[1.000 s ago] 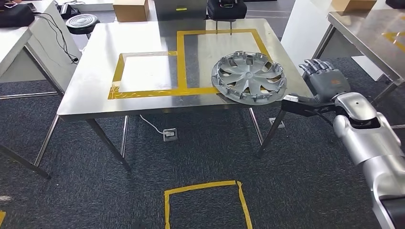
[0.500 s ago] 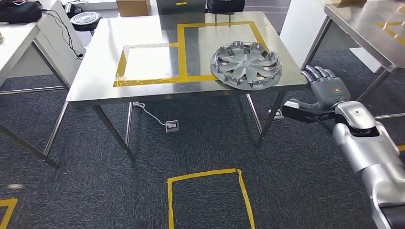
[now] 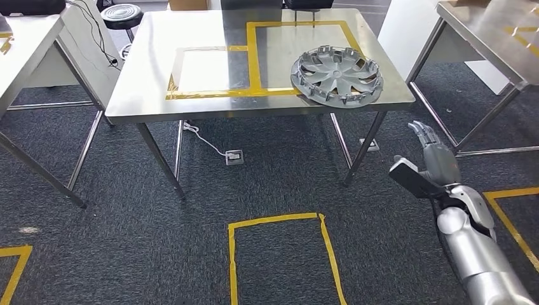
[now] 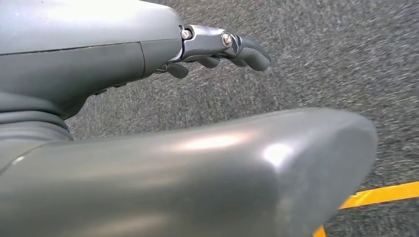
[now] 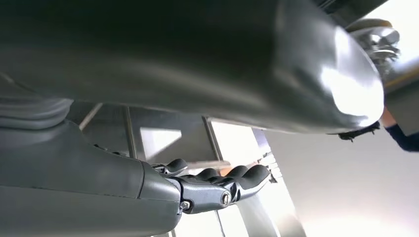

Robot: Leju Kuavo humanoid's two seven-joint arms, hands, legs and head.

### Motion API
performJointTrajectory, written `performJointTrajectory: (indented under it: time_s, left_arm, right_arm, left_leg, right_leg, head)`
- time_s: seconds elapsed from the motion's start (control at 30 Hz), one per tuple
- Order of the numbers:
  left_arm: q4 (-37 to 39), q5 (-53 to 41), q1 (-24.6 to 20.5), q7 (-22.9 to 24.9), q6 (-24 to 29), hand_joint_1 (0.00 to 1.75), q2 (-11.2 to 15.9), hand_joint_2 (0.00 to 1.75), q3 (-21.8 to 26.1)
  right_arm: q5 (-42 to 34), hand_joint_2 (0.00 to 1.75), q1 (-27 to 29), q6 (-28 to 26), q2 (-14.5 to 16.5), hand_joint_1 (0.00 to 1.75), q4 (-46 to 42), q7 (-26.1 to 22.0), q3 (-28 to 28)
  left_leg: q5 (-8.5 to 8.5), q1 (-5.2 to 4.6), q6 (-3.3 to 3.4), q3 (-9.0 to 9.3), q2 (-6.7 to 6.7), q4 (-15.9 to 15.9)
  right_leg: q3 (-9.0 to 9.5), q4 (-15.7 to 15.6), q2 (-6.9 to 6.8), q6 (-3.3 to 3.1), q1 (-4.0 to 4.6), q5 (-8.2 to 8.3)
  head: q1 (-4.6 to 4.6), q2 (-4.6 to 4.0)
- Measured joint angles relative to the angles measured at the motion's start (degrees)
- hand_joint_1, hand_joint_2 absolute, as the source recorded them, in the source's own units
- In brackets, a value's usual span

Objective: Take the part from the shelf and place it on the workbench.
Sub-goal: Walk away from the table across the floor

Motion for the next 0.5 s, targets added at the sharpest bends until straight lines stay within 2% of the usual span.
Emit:
performJointTrajectory:
  time_s: [0.03,0.07,0.2,0.3,0.37,0.43,0.5]
  left_arm:
    - [0.01,-0.03,0.10,0.23,-0.04,0.00,0.00,0.00,0.09]
    - [0.01,-0.07,0.20,0.44,-0.08,0.00,-0.01,0.00,0.20]
    - [0.03,-0.09,0.41,1.22,-0.05,0.00,-0.01,0.00,0.80]
    - [0.04,-0.13,0.42,2.19,-0.04,0.00,-0.01,0.00,1.36]
    - [0.04,-0.91,0.40,3.77,-0.01,0.00,0.01,0.87,1.53]
    - [0.03,-2.14,0.34,5.68,0.08,0.00,0.02,1.75,1.57]
    - [0.02,-2.91,0.36,6.79,0.13,0.00,0.04,1.75,1.57]
  right_arm:
    - [-2.63,0.00,2.73,0.38,1.33,0.00,-1.70,-1.19,-2.82]
    - [-4.88,0.00,5.39,0.80,2.80,0.00,-3.30,-2.09,-5.66]
    - [-11.41,0.00,14.31,2.88,8.66,0.00,-7.89,-3.92,-15.84]
    - [-16.93,0.00,18.85,3.17,13.25,0.00,-8.38,-3.82,-22.65]
    - [-21.96,0.00,20.23,3.72,16.42,0.00,-5.75,-4.30,-28.19]
    - [-26.96,0.87,20.32,4.37,18.64,0.00,0.45,-5.45,-34.41]
    - [-29.30,1.75,20.35,3.92,19.76,0.00,7.49,-6.46,-39.87]
  left_leg:
    - [0.10,-0.04,0.19,-0.07,-0.01,0.01]
    - [0.20,-0.10,0.37,-0.15,-0.01,0.02]
    - [0.40,-0.34,0.72,-0.52,0.09,0.08]
    - [0.38,-0.43,0.75,-0.61,0.28,0.13]
    - [0.34,-0.51,0.77,-0.64,0.43,0.16]
    - [0.32,-0.53,0.77,-0.65,0.55,0.16]
    - [0.31,-0.53,0.74,-0.74,0.60,0.16]
  right_leg:
    - [0.02,-0.15,-0.02,-0.36,0.02,0.33]
    - [0.04,-0.33,-0.02,-0.27,0.01,0.60]
    - [-0.08,-0.85,0.02,0.75,-0.15,1.35]
    - [-0.15,-0.97,0.09,1.55,-0.24,1.39]
    - [-0.20,-1.01,0.18,2.25,-0.33,1.32]
    - [-0.26,-1.01,0.26,2.57,-0.36,1.27]
    - [-0.36,-0.94,0.30,2.64,-0.37,1.25]
  head:
    - [0.05,0.00]
    - [0.09,0.00]
    - [0.14,0.00]
    - [0.14,0.00]
    - [0.12,0.00]
    - [0.11,0.00]
    - [0.11,0.00]
